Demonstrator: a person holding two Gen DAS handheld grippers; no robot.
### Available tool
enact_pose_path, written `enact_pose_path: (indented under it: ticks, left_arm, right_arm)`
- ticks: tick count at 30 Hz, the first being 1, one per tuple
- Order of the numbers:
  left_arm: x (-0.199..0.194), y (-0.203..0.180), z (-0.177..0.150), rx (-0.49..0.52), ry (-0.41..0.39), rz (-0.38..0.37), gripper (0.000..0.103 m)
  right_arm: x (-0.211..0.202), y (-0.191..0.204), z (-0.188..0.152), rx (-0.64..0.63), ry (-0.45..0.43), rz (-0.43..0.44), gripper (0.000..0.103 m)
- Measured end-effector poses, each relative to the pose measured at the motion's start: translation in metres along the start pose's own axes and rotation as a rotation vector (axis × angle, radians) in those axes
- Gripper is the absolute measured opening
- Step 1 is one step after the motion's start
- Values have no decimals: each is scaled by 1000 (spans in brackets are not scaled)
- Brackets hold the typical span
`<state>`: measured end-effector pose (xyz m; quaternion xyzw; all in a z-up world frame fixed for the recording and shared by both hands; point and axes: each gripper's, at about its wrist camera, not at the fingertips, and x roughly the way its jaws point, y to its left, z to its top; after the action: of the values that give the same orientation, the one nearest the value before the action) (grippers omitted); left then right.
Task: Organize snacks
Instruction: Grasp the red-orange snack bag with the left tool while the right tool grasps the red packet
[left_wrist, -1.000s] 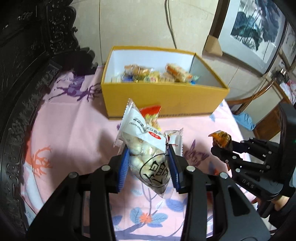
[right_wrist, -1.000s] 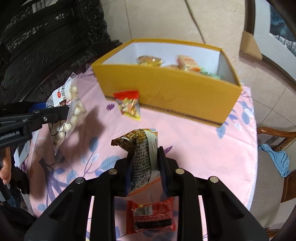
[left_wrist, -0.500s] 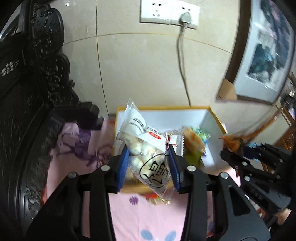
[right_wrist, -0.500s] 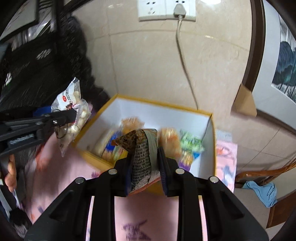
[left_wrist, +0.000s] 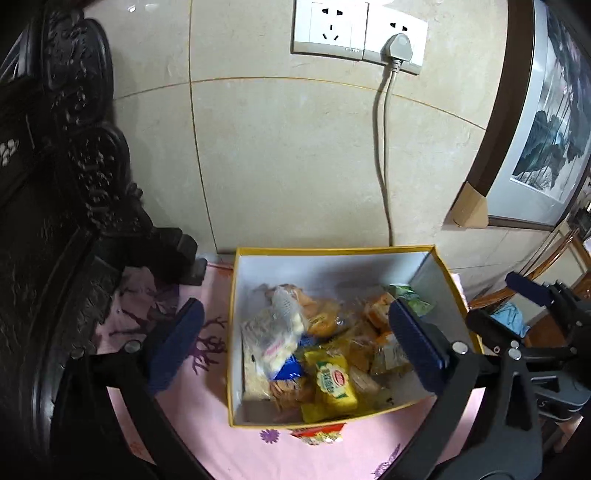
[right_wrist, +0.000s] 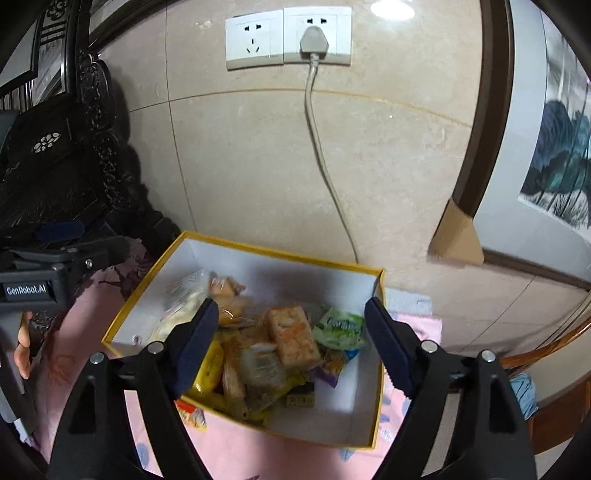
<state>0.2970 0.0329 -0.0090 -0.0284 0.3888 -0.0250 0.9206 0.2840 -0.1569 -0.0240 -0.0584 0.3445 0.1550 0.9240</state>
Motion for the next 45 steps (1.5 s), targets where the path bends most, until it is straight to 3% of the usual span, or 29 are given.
enact_pose_path:
  ticks: [7,10,15,20,24,31,35,36,38,45]
  left_arm:
    - [-23,-1,-40,23,15,-28,101]
    - [-35,0,-75,19,37,-51,101]
    - [-41,-3,-154,10,136,-62,101]
    - [-40,4,-210,-58,250,-77,101]
    - [-40,10,-232,-74,300,-68,101]
    - [-40,16,-232,-64,303,-52,101]
    - [-28,15,-230,-63,304,-48,101]
    - [-22,13,-229,-69,302,-50,101]
    - [-10,9,-225,-81,295,-48,101]
    - [40,-9,-207,-158,248,-14,101]
  right_arm:
    - [-25,7,-46,-38,73,105,82]
    - [-38,16,-100,-26,162,170,83]
    - [-46,26,-224,32,376,203,83]
    - [-51,25,-278,126,447,206,83]
    - [-48,36,-286,109,436,216,83]
    - [-20,54,-290,31,449,169,85]
    - [-23,57,-292,-21,408,105,53]
    - [-24,52,-291,16,406,118,51]
    - [-26,44,-291,54,404,131,51]
    - [-24,54,-294,-19,400,106,56]
